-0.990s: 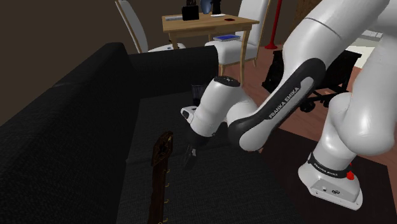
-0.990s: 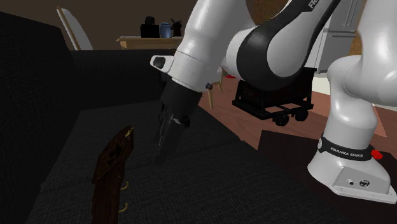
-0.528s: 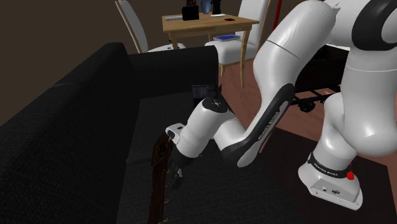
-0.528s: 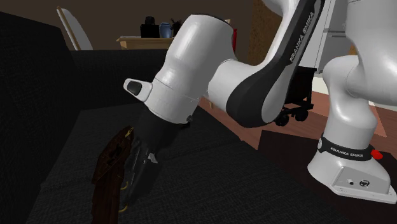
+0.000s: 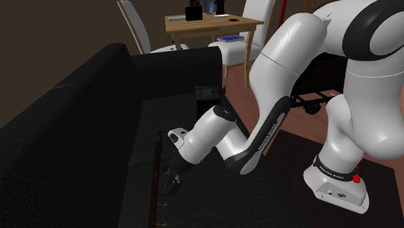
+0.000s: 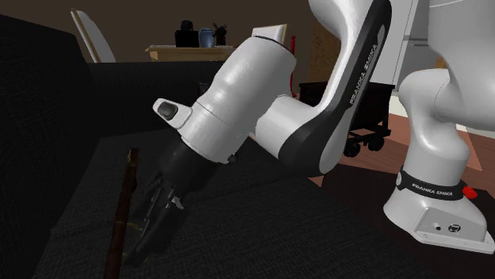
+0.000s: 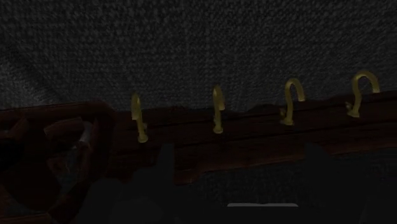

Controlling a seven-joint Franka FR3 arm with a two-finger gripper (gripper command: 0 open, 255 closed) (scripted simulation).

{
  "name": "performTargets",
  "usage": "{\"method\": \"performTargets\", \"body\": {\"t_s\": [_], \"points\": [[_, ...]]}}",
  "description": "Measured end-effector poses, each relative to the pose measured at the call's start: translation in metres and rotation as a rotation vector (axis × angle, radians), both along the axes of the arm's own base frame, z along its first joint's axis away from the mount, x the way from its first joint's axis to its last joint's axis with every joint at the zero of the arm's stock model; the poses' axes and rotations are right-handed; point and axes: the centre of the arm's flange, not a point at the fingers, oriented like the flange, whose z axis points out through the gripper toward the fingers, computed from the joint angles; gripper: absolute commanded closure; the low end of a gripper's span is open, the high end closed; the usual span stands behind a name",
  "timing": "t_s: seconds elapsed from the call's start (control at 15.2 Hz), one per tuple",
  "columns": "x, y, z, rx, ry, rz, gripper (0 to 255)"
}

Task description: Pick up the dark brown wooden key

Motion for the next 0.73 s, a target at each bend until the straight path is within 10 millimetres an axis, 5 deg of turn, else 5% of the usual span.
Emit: {"method": "performTargets", "body": {"t_s": [0.2,0.73], "points": [[0.006,-0.007,-0.022,-0.134,0.079,-0.024,255],[0.002,-0.008,-0.024,-0.154,0.088,-0.033,255]]}}
